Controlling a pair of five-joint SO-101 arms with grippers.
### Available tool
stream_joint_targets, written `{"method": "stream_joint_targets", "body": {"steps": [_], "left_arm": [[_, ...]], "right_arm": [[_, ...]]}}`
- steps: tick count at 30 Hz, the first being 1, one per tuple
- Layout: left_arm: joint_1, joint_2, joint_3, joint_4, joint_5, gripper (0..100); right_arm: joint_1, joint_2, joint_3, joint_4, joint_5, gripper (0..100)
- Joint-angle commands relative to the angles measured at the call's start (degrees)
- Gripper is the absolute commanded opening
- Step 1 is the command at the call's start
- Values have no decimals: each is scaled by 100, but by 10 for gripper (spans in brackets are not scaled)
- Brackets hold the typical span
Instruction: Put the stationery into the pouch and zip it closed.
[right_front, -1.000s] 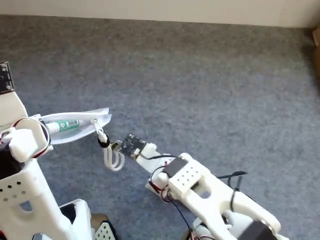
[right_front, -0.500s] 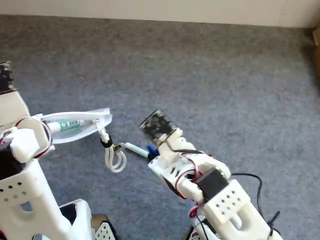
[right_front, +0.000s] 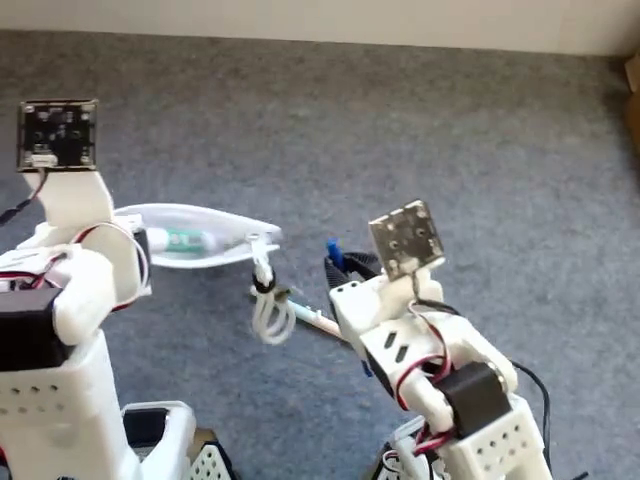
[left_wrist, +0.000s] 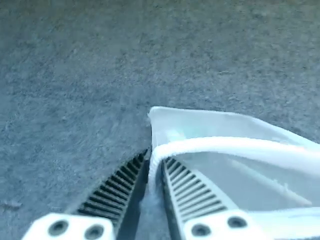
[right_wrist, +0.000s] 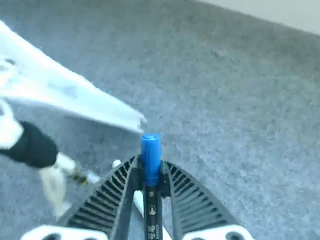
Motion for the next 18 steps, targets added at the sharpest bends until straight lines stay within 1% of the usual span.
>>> {"method": "stream_joint_targets", "body": {"steps": [1,6,10,14,18], "left_arm": [[409,13,-541,9,105,8],[514,22,-541,0,290,10],[514,13,-295,-18,308,10],[514,13,57,-18,299,11],[497,4,233,-26,167,11]], "right_arm": [[92,-400,-356,13,-62,5],[101,-769,-356,-127,-105,5],[382,-980,-356,-673,-475,6],[743,-1033,-356,-1235,-492,6],[787,-1042,-356,-1701,-501,6]]}}
